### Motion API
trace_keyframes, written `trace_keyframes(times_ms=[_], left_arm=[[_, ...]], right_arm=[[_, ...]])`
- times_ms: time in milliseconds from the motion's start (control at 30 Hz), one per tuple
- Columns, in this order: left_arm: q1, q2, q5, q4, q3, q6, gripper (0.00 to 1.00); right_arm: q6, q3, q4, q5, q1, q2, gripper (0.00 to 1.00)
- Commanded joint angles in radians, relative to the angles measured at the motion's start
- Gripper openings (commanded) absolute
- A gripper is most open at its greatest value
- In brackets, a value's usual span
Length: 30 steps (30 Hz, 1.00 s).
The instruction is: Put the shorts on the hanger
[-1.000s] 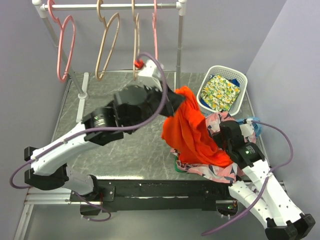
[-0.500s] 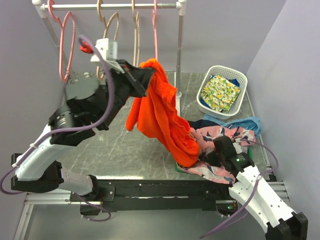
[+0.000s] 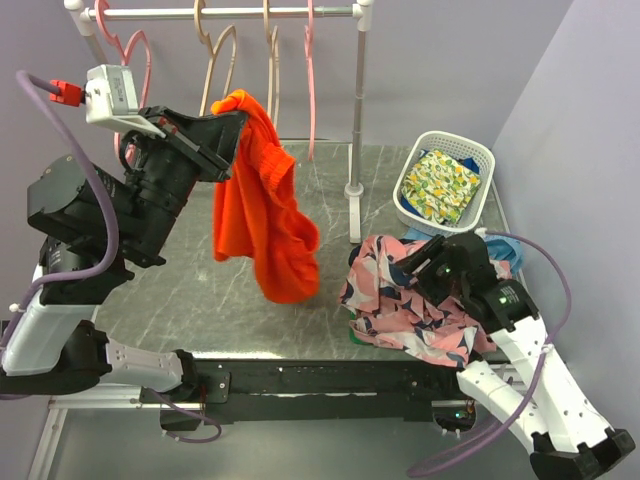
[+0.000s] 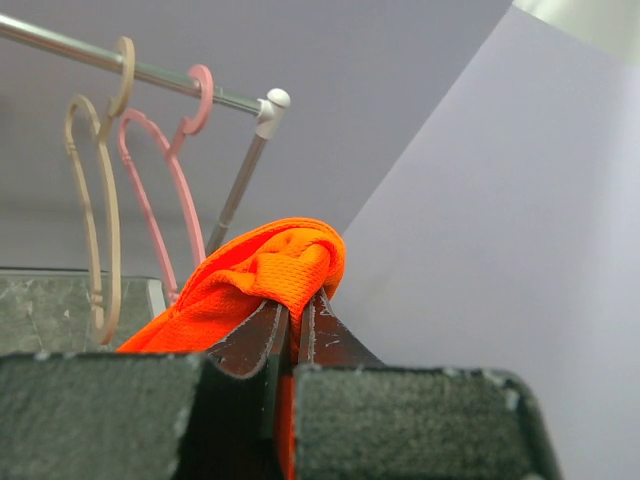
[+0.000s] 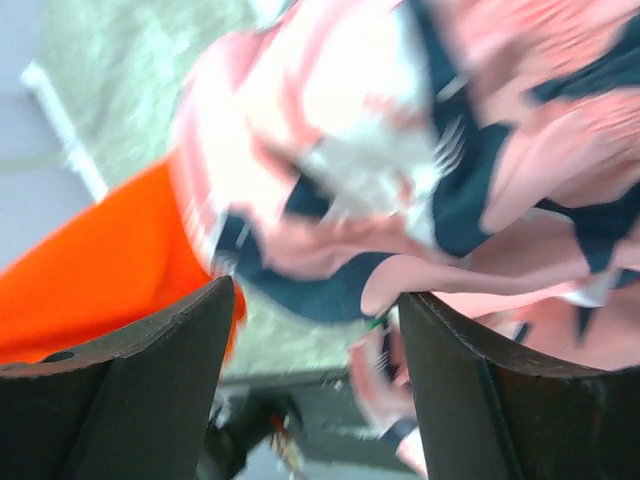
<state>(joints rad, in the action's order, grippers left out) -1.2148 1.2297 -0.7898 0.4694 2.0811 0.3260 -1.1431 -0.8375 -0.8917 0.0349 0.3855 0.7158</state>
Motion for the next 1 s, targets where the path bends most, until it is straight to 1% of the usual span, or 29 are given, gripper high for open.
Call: trace_keyframes(times_ms=[0,67,100,267,367,400,433,500,567,600,633,700,733,800,900,967], left_arm=[[0.003,-0.024,-0.022,-0.12,0.025,-0.056,0.01],[0.003,-0.021,-0.026,-0.12,0.042,-0.067,0.01],[0.003,-0.016,-0.026,-0.12,0.046,-0.07,0.01],[0.003,-0.013,-0.032,-0.12,0.037,-0.076,0.01],[0.003,-0.016,-0.042,-0.118,0.022,-0.079,0.01],[0.003,-0.021,-0.046,-0.118,0.016,-0.081,0.01],[0.003,-0.024,-0.057,-0.123,0.008,-0.087,0.01],[0.003,-0.038,-0.069,-0.124,-0.015,-0.09,0.01],[0.003,-0.05,-0.08,-0.117,-0.035,-0.091,0.01],[0.003,-0.053,-0.083,-0.115,-0.041,-0.093,0.01],[0.003,-0.053,-0.086,-0.104,-0.044,-0.091,0.01],[0.003,-0.044,-0.089,-0.08,-0.035,-0.087,0.01],[0.003,-0.039,-0.092,-0.055,-0.033,-0.078,0.01],[0.003,-0.045,-0.109,-0.037,-0.049,-0.058,0.01],[0.003,-0.084,-0.126,-0.029,-0.125,-0.027,0.01],[0.003,-0.107,-0.129,-0.012,-0.165,-0.007,0.01]], right_arm=[[0.069,-0.066,0.036,-0.18,-0.004,-0.012,0.74],[0.066,-0.104,0.051,-0.239,0.001,-0.018,0.73],[0.066,-0.12,0.054,-0.242,0.006,-0.022,0.73],[0.066,-0.239,0.063,-0.149,0.05,-0.006,0.72],[0.091,-0.299,0.095,-0.048,0.053,0.049,0.73],[0.091,-0.301,0.115,-0.006,0.052,0.065,0.73],[0.103,-0.287,0.167,0.0,0.052,0.103,0.73],[0.114,-0.246,0.209,-0.006,0.055,0.148,0.73],[0.126,-0.203,0.324,-0.016,0.108,0.209,0.72],[0.115,-0.18,0.356,0.002,0.146,0.232,0.72],[0.114,-0.184,0.39,0.064,0.252,0.291,0.72],[0.114,-0.242,0.378,0.149,0.344,0.403,0.74],[0.108,-0.252,0.376,0.193,0.387,0.428,0.75],[0.099,-0.218,0.443,0.204,0.398,0.445,0.75],[0.083,-0.163,0.535,0.201,0.397,0.426,0.77],[0.068,-0.153,0.55,0.191,0.397,0.413,0.77]])
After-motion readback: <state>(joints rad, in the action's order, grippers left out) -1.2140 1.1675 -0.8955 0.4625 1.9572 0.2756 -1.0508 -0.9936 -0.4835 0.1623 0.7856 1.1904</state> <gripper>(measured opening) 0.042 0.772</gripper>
